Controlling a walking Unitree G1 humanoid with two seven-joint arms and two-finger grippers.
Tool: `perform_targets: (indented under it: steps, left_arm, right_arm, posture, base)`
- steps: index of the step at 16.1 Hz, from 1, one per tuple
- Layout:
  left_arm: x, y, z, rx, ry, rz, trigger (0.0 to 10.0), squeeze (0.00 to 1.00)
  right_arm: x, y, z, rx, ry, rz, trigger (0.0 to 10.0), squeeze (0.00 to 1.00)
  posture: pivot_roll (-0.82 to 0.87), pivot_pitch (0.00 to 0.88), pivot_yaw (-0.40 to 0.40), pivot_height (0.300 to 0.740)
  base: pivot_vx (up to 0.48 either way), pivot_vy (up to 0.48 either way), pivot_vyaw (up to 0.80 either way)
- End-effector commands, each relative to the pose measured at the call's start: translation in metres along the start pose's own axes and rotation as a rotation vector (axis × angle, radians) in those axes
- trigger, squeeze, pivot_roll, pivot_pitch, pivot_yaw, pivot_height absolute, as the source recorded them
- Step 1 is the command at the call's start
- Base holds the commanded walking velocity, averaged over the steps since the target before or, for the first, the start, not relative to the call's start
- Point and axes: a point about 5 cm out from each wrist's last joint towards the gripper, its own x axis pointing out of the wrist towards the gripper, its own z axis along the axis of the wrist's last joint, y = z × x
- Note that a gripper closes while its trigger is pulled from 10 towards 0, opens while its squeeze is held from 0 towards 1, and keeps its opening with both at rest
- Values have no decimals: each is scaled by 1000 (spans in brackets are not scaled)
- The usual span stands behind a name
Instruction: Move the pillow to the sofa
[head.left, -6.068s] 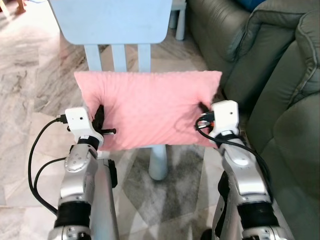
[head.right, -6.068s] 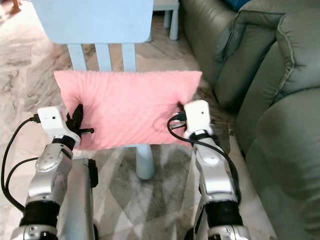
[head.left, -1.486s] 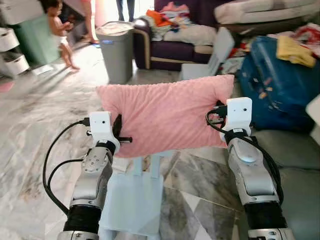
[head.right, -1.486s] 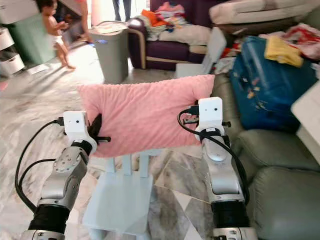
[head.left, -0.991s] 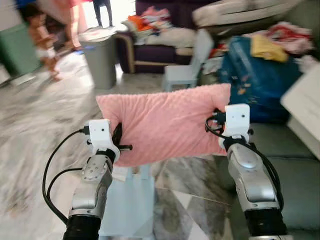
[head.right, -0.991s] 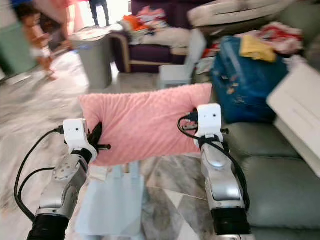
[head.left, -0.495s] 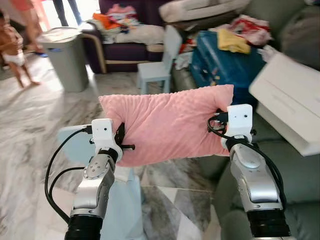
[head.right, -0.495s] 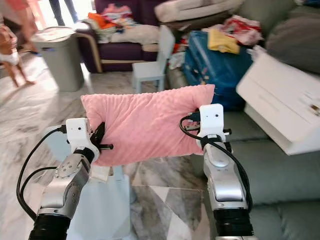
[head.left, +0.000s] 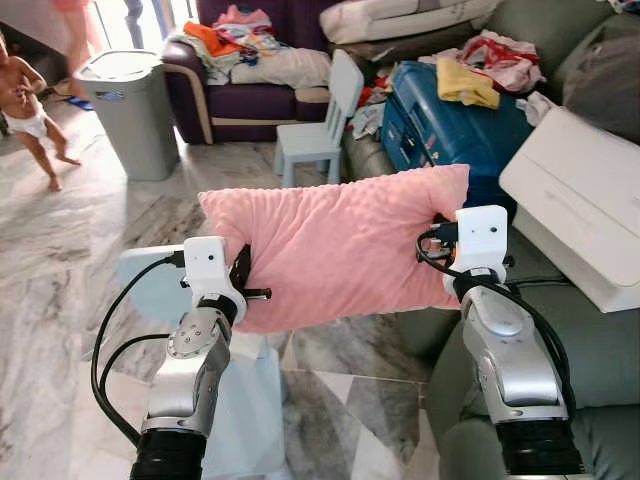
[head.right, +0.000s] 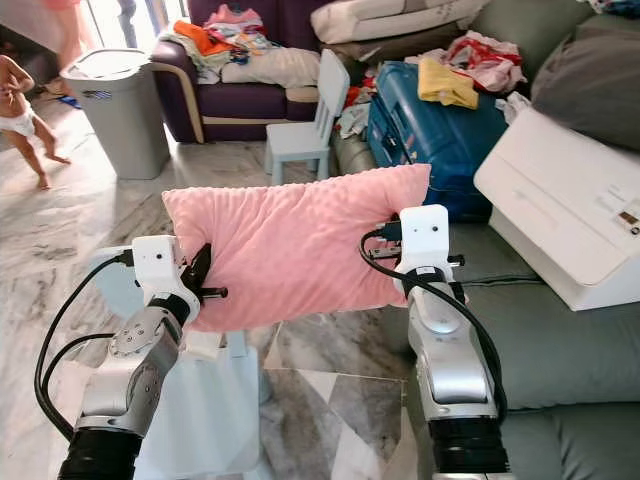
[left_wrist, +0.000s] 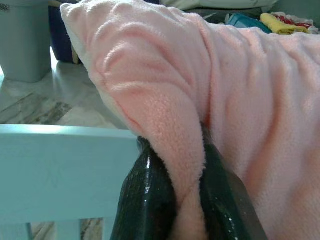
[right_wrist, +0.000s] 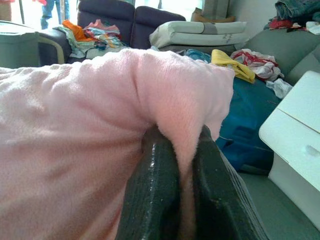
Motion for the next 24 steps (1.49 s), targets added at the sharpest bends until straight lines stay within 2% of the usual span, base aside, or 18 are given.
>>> perform_targets:
  steps: [1, 24]
  left_arm:
    - [1, -2, 6, 9, -16, -13, 10000, 0]
    - [3, -4, 7, 22, -10, -31, 10000, 0]
  right_arm:
    - [1, 1, 9, 5, -36, 6, 10000, 0]
    - [2, 1, 10, 3, -40, 4, 10000, 0]
  posture:
    - [-40, 0, -14, 740]
    - [-42, 0, -8, 740]
  base:
    - [0, 345, 0]
    - [0, 423, 0]
